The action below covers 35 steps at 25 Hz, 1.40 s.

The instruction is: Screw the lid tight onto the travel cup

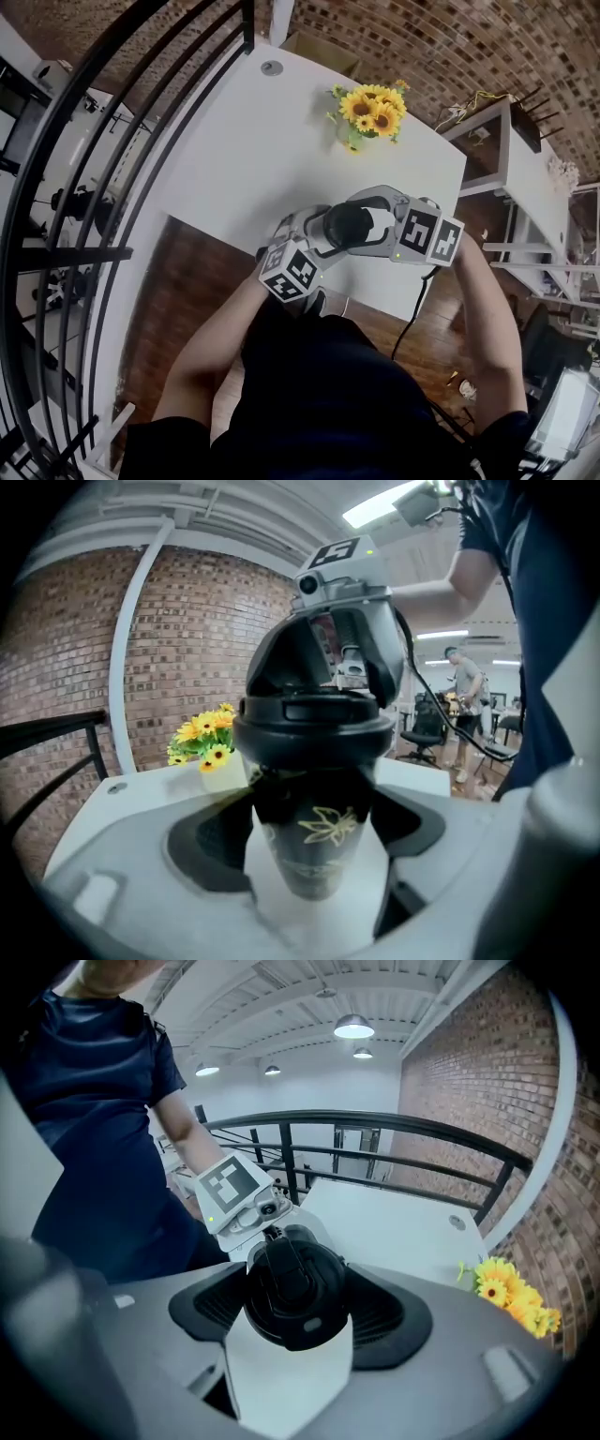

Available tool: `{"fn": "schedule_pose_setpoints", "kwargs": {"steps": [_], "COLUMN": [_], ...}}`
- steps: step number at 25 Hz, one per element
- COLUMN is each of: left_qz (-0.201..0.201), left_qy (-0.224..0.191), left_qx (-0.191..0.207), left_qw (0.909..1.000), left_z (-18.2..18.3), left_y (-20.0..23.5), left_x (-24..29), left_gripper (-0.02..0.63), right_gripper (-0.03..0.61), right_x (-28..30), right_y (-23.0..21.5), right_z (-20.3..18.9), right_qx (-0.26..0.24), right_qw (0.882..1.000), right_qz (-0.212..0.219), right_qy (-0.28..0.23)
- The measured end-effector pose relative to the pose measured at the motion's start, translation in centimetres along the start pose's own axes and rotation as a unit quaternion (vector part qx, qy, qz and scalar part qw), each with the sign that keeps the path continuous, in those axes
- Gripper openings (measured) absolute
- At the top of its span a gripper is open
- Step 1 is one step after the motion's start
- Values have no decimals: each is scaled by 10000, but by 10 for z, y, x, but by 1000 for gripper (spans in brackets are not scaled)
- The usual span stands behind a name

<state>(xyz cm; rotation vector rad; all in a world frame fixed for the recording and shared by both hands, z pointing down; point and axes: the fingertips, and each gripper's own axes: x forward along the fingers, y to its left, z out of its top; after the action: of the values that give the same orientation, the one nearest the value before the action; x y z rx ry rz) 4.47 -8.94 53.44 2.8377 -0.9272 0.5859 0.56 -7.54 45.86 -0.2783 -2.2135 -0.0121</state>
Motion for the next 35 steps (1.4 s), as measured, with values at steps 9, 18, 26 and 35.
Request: {"fn": "schedule_pose_setpoints", "kwargs": {"steps": [9, 18, 26, 35], "left_qz": [-80, 99, -237, 116], "left_qy": [2, -28, -15, -128], "left_qx": [43, -2, 158, -62], "left_qw": [10000, 9999, 9996, 9998], "left_z": [1, 0, 2, 1], "left_y": [0, -2, -3, 0], "left_x": [1, 0, 1, 1], "left_gripper": [390, 388, 387, 387], "right_gripper": [384, 413, 391, 391], "right_x": [1, 8, 4, 1], "right_y": [-5, 1, 4, -6], "right_z": [1, -10, -11, -11], "right_qx": [-166, -656, -1459, 904], "right_qw": [9994, 9933, 9845, 9814], "right_qz": [-197, -850, -79, -1673], "right_qy": [235, 418, 975, -264]}}
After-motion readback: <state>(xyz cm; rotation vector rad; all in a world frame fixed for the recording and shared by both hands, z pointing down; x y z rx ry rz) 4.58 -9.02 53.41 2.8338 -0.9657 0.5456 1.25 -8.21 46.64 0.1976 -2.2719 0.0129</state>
